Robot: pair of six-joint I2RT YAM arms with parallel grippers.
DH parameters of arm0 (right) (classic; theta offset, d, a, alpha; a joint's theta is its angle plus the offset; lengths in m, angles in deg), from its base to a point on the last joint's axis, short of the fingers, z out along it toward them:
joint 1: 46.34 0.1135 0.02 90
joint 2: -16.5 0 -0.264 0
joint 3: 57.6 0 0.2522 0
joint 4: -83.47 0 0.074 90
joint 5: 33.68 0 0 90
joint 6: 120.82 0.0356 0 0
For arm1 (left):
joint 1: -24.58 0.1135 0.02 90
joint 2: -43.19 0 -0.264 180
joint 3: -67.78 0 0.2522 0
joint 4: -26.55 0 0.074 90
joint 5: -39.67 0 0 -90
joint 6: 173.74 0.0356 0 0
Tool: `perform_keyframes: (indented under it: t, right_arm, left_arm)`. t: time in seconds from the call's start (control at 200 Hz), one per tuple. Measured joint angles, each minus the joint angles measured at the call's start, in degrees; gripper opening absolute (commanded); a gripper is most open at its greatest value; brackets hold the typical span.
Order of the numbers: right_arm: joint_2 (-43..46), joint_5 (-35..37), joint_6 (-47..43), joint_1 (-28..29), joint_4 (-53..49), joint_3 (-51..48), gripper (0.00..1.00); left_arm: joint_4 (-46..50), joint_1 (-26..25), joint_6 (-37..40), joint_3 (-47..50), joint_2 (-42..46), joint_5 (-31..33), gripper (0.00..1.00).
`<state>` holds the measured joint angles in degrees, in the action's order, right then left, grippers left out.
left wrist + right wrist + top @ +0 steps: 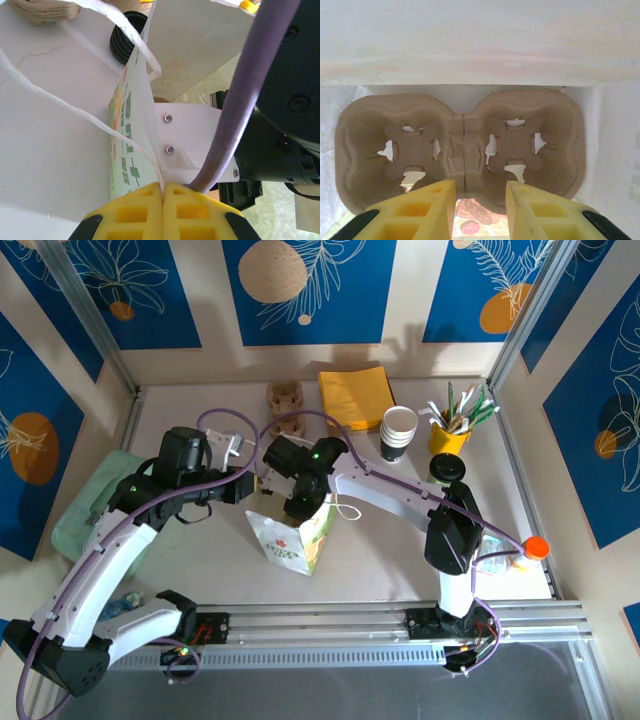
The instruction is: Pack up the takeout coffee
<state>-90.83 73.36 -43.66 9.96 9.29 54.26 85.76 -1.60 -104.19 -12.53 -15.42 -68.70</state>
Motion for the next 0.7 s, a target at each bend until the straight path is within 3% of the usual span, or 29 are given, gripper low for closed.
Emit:
perform_keyframes:
  t: [0.09, 0.19, 0.485, 0.7]
  right_arm:
    - [0.39, -0.42, -0.24, 0.0, 1.11, -0.94, 0.32]
    - [0.66, -0.55, -0.46, 0.0, 1.73, -1.38, 0.32]
    - [0.74, -1.44, -1.73, 0.02, 2.95, -1.38, 0.32]
    - [0.74, -1.62, -2.16, 0.11, 2.99, -1.22, 0.32]
  left_arm:
    - [0.2, 0.0, 0.0, 0.0, 0.0, 0.02, 0.0]
    - [0.22, 0.0, -0.02, 0.0, 0.09, -0.02, 0.11]
    - [1.51, 0.02, -0.04, -0.72, 1.09, 1.27, 0.23]
    - [2.12, 0.02, -0.22, -1.73, 2.34, 1.51, 0.26]
